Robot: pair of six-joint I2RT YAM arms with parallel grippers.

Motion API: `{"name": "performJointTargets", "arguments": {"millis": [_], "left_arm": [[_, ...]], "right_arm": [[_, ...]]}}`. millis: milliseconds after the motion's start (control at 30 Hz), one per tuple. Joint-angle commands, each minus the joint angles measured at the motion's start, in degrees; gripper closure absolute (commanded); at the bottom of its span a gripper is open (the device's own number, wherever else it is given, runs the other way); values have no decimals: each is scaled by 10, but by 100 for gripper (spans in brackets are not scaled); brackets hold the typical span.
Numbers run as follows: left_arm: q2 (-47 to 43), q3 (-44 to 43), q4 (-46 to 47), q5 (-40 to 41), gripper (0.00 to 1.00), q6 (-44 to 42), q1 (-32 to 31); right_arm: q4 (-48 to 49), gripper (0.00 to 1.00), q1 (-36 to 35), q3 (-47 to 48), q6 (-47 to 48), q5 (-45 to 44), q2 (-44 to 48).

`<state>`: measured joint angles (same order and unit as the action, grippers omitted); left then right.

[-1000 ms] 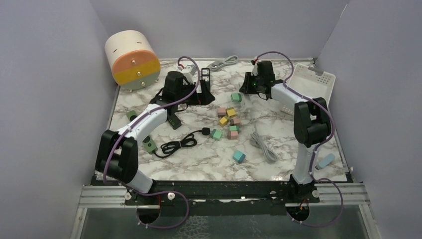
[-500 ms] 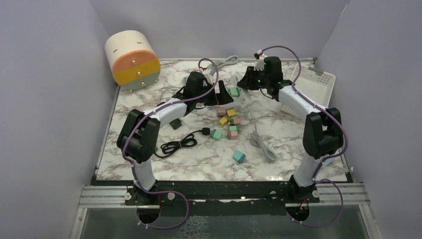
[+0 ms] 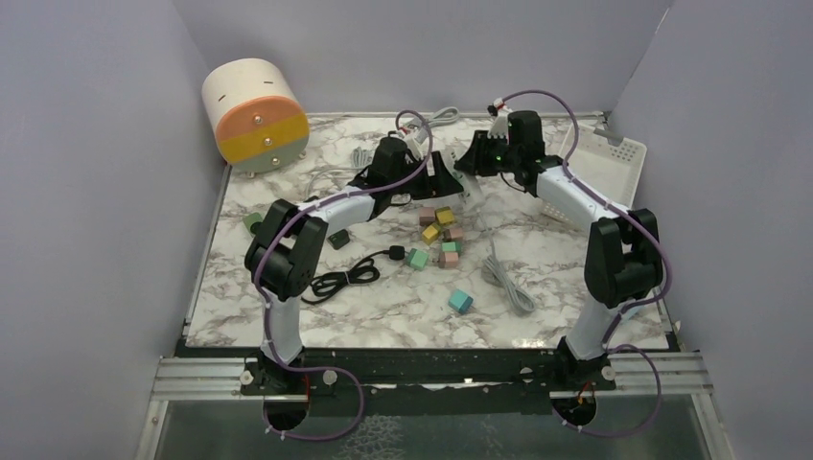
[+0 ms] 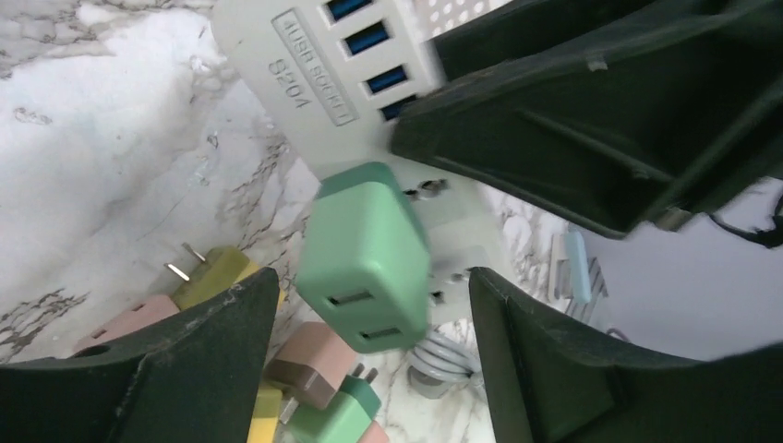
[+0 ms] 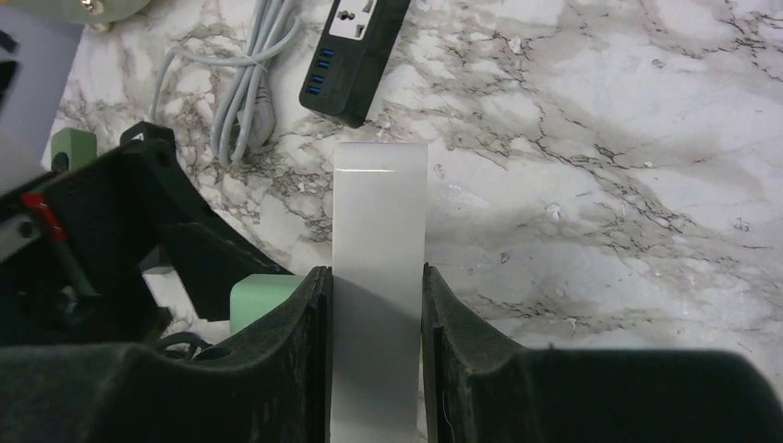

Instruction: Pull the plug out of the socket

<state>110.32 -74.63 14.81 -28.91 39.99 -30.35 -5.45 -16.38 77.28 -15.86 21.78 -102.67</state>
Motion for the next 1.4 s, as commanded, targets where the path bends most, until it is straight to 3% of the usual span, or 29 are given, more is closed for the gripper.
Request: {"name": "performJointTargets", "arguments": {"millis": [0, 33, 67, 333, 533, 567, 667, 733, 767, 1200, 1233, 1267, 1333, 1367], "left_arm": [[30, -12, 12, 30, 42, 27, -9], [30, -6, 22, 42, 66, 35, -9], [27, -1, 25, 57, 98, 42, -9], [-36, 43, 38, 124, 100, 23, -4], [-62, 64, 45, 85, 100, -13, 3], [-61, 61, 45, 74, 96, -17, 3], [-59, 55, 52, 52, 48, -20, 3], [-63, 56, 67, 51, 11, -18, 3], [-66, 55, 72, 49, 2, -18, 3], [-28, 18, 125, 11, 4, 23, 3], [-21, 11, 125, 11, 8, 25, 3], [-14, 5, 125, 10, 23, 27, 3], [3, -4, 124, 8, 94, 36, 3], [9, -1, 130, 12, 100, 50, 4]], "right_arm": [[28, 99, -4, 4, -8, 33, 46], [27, 99, -4, 4, -7, 34, 49], [25, 99, -5, 3, -5, 34, 51], [22, 99, -3, -13, 23, -42, 75], [28, 99, 11, -13, 19, 7, 67], [28, 99, 11, -11, 18, 16, 66], [25, 99, 11, -6, 16, 30, 66], [22, 99, 11, -3, 18, 33, 67], [20, 99, 11, -1, 20, 34, 68], [6, 99, 11, 6, 24, 52, 75], [7, 99, 11, 4, 24, 54, 77], [7, 99, 11, 6, 23, 56, 78], [4, 99, 11, 7, 22, 59, 80], [3, 99, 11, 8, 22, 59, 81]]}}
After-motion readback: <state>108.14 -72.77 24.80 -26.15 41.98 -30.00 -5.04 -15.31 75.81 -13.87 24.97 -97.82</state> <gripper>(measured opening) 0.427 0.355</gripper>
